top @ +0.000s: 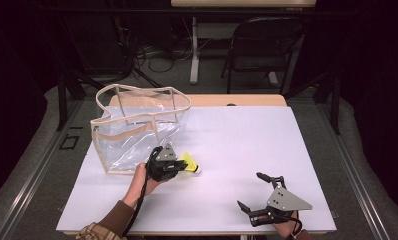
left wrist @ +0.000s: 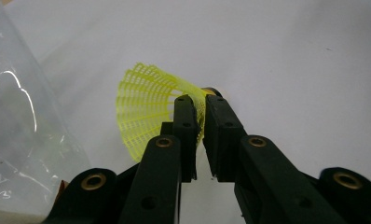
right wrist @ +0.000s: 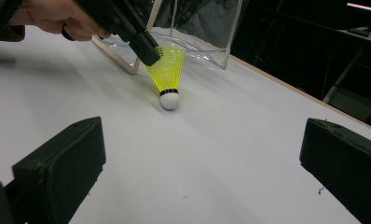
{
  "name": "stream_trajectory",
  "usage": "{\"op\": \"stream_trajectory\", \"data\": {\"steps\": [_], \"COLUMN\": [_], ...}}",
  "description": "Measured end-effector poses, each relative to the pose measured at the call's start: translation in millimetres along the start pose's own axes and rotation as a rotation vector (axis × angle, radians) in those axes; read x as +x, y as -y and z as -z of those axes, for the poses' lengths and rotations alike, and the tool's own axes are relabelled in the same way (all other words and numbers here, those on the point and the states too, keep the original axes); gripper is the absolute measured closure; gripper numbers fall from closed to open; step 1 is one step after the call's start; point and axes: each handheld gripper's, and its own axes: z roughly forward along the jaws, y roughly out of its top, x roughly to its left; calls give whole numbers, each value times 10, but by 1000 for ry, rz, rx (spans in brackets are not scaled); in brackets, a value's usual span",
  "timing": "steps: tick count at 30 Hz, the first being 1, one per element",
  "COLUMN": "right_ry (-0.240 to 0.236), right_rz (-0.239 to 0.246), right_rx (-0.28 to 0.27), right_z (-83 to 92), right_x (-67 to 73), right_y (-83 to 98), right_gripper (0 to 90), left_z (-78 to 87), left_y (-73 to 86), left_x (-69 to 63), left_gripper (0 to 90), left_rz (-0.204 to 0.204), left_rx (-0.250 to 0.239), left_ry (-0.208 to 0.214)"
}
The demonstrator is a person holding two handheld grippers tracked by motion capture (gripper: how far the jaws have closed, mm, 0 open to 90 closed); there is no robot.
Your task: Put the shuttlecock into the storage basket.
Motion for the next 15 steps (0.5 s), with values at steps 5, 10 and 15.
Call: {"op": "stream_trajectory", "data": {"steps": [5,10,15], "right_ry": [0,1,2], "right_rz": [1,0,0], "right_rx": [-1,0,0], "right_z": [0,0,0], "right_x": [-1,-1,-3], "right_y": [1,1,2], "right_gripper": [0,0,0], "left_z": [10,14,26], "left_y": [-18,-34,-46], "left_x": [-40,-71,-99], "left_gripper": [877,889,892], "left_rz": [-28,-51,-67], "left_rx": [5,15,12], "left_ry": [46,60,54]}}
